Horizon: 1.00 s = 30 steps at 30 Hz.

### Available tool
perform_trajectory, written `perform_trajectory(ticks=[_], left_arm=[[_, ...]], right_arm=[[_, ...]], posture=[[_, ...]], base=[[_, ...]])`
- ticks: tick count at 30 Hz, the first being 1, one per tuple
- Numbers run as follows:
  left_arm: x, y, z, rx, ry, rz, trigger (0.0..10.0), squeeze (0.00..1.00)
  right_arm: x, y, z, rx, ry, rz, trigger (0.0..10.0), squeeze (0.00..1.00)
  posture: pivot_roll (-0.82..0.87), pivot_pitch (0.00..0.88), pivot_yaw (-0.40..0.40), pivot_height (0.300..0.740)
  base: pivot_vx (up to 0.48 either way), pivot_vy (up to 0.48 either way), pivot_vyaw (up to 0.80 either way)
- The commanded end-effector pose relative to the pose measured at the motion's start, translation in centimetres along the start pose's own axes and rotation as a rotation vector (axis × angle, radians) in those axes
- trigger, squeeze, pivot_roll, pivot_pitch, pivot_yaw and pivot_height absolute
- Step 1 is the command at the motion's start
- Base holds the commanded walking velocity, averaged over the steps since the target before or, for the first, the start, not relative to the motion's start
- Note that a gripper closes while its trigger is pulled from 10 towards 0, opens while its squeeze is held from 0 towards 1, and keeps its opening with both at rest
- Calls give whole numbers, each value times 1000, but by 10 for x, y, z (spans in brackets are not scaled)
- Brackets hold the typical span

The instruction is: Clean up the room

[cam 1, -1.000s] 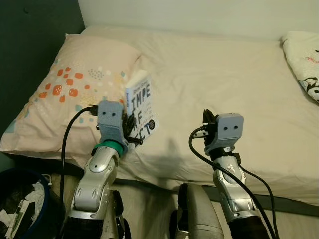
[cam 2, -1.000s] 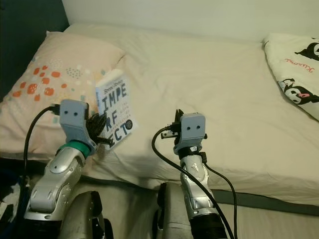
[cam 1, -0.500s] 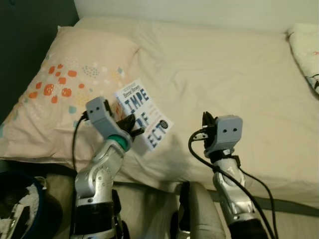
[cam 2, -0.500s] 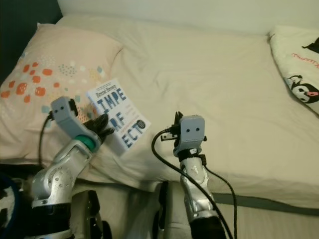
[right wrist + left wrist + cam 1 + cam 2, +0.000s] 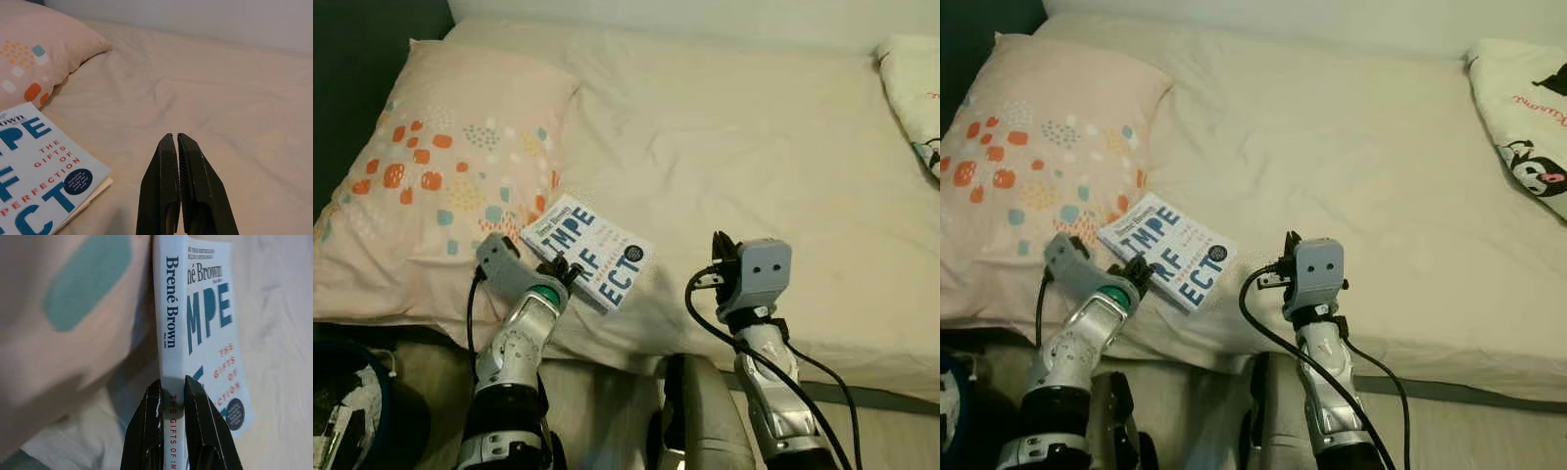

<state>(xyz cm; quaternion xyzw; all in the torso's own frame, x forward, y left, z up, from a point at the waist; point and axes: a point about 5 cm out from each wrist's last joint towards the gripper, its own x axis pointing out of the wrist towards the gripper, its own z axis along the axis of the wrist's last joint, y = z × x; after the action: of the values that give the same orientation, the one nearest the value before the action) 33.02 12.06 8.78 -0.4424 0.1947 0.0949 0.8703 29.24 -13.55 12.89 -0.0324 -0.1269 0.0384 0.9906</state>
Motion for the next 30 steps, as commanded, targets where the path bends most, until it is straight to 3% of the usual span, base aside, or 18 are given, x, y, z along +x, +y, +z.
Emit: perform_trajectory(ticks=[1,6,19,22,24,27,30], left_arm=[[4,-50,-38,-62,107,-46,10000,0],[9,-35,-50,33,127,124,10000,0],[-4,-38,-57,76,170,234,10000,0],[1,-46,-45,-17,130,240,10000,0],[3,-46,-36,-37,103,246,10000,0],[8,-36,-22,-6,57,270,10000,0],[9,-31,-21,26,54,262,10000,0]], right_arm=[[-4,2,-3,-5,24,10,10000,0],[-3,5,-1,-4,20,13,10000,0],[-8,4,-1,-3,29,0,10000,0],[-6,7,0,1,28,6,10000,0],[-5,7,0,2,27,6,10000,0],[-5,7,0,2,29,6,10000,0],[-5,6,0,2,30,6,10000,0]], posture=[[-155,226,3,592],[-168,241,14,592],[-157,249,31,592],[-161,246,31,592],[-158,247,28,592],[-150,243,26,592],[-147,241,25,592]], base=[[0,0,0],[0,0,0],[0,0,0],[0,0,0],[0,0,0],[0,0,0],[0,0,0]])
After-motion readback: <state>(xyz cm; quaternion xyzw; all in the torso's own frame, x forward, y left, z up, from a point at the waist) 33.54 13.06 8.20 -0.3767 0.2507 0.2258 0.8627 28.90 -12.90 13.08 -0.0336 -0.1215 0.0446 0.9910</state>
